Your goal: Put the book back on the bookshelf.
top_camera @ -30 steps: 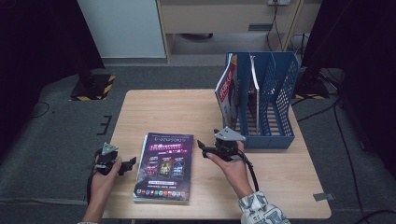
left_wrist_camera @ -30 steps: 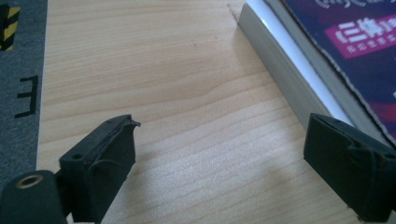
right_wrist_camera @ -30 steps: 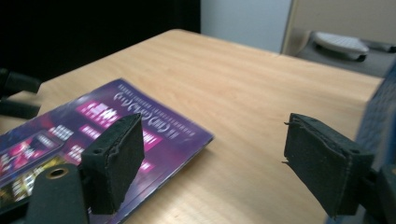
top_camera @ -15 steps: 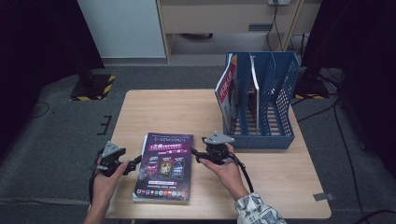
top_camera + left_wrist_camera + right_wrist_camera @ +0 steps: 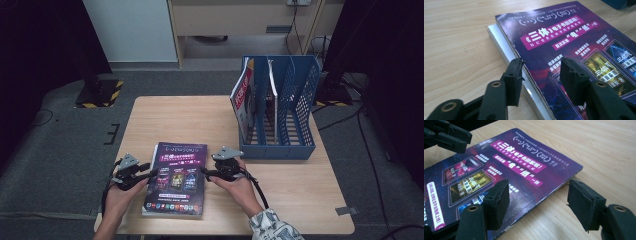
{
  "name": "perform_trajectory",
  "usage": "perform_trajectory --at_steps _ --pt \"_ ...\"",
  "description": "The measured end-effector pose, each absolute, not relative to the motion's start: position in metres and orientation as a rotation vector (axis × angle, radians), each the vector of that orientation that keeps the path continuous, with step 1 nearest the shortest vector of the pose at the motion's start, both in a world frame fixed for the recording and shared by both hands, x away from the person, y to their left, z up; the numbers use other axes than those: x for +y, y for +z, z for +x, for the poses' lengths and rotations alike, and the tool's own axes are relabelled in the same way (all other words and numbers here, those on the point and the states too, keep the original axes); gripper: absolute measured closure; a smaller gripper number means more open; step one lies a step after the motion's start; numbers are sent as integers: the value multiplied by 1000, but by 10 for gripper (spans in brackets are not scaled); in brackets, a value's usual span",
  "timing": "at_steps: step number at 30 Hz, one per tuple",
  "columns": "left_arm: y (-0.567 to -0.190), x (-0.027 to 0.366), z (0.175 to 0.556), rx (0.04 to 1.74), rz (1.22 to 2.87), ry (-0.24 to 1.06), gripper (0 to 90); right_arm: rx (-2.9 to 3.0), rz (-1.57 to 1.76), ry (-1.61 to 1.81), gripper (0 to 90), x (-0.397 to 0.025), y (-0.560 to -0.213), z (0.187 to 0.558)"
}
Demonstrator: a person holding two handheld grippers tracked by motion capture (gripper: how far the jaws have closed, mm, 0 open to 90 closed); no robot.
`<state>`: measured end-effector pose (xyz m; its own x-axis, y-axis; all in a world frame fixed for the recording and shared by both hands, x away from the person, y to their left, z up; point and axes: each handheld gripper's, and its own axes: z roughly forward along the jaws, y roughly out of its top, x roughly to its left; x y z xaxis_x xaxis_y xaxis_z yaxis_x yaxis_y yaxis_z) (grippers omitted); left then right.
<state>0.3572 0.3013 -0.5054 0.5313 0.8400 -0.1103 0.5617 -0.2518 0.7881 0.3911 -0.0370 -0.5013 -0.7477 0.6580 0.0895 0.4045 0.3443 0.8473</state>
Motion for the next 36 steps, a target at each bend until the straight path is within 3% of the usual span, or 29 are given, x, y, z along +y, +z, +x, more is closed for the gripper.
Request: perform_trajectory --at_steps 7,36 --pt "-511 299 360 1137 1971 389 586 2374 956 1350 307 -35 -505 390" --pt "-515 288 360 1103 2015 418 559 2502 1154 1399 171 -28 -536 403"
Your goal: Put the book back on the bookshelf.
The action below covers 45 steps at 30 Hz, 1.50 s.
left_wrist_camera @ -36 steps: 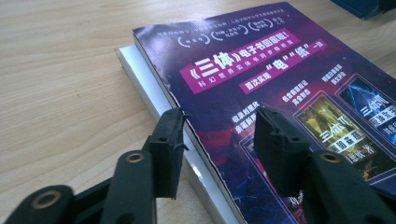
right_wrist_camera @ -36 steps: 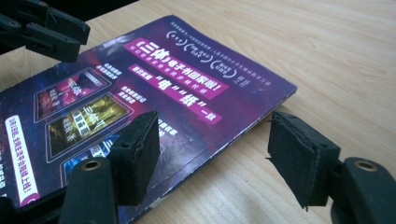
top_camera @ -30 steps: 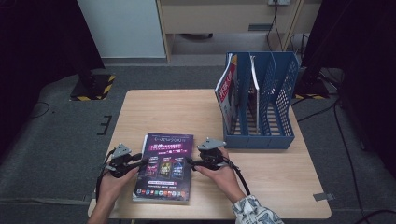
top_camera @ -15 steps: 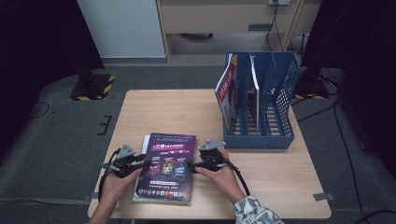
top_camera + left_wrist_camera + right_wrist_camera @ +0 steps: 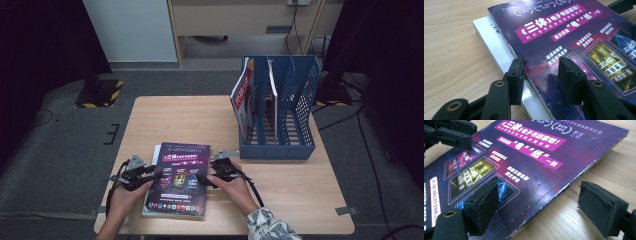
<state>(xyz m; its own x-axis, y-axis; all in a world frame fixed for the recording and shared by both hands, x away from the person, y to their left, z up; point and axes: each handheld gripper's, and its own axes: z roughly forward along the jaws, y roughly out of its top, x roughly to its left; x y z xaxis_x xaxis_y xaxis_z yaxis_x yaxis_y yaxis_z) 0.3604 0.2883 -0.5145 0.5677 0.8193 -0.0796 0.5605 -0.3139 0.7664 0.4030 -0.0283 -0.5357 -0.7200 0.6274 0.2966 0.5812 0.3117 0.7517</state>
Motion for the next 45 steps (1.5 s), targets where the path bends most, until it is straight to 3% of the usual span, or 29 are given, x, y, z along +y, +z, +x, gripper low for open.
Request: perform_trajectory --at_steps 16,23,45 --pt "-515 288 360 1105 2007 423 559 2493 1214 1457 172 -23 -539 411" --pt "-515 288 360 1110 2002 417 558 2485 1258 1518 220 -23 -540 415" --pt "-516 290 360 1112 1997 412 554 2460 1133 1587 232 -6 -493 416"
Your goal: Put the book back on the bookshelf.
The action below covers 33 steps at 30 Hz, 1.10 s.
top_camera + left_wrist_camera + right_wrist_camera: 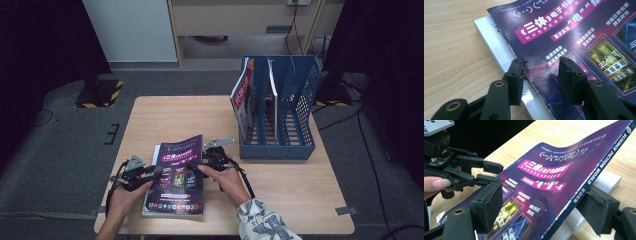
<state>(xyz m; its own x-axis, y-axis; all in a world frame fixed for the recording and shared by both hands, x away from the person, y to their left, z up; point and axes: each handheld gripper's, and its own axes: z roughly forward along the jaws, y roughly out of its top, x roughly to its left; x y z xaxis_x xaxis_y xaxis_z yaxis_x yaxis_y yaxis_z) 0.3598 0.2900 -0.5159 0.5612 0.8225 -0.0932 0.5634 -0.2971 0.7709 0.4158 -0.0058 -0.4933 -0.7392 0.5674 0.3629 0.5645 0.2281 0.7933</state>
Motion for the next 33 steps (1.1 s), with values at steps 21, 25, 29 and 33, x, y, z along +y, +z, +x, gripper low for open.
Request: perform_trajectory --at_steps 21,25,29,33 --pt "-516 290 359 1115 1992 409 547 2471 1095 1545 233 15 -476 420" --pt "-516 290 360 1115 1991 406 547 2483 1098 1521 235 20 -477 424" --pt "-516 289 360 1114 1991 404 545 2496 1110 1492 244 25 -479 428" --pt "-516 288 360 1110 1994 404 530 2514 1119 1453 260 31 -481 431"
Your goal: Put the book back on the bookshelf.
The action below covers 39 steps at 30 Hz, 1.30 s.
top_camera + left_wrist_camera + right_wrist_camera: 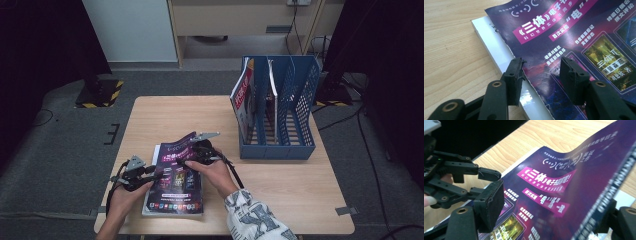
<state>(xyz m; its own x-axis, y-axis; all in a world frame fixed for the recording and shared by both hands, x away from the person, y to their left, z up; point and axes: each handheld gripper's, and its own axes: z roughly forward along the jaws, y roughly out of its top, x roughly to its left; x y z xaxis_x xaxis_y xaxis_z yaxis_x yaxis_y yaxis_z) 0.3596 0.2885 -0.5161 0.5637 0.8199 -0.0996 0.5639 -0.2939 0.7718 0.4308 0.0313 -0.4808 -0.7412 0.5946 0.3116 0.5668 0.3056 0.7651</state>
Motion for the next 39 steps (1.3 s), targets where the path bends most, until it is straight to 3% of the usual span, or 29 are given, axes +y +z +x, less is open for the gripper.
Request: perform_trajectory --at_steps 5,14,16,21,24,39 --pt "-516 288 360 1108 1995 399 528 2525 1132 1420 313 39 -486 435" --pt "-516 287 360 1100 1984 378 515 2437 1212 1320 680 41 -488 438" --pt "-516 287 361 1094 1977 350 466 2418 1209 1330 740 38 -485 438" --pt "-517 286 363 1083 1977 337 308 2410 1138 1394 776 35 -476 436" --pt "-517 287 364 1087 1963 325 273 2407 1095 1423 787 35 -469 434" --pt "-518 282 366 1037 1943 242 235 2322 848 1562 819 41 -433 419"
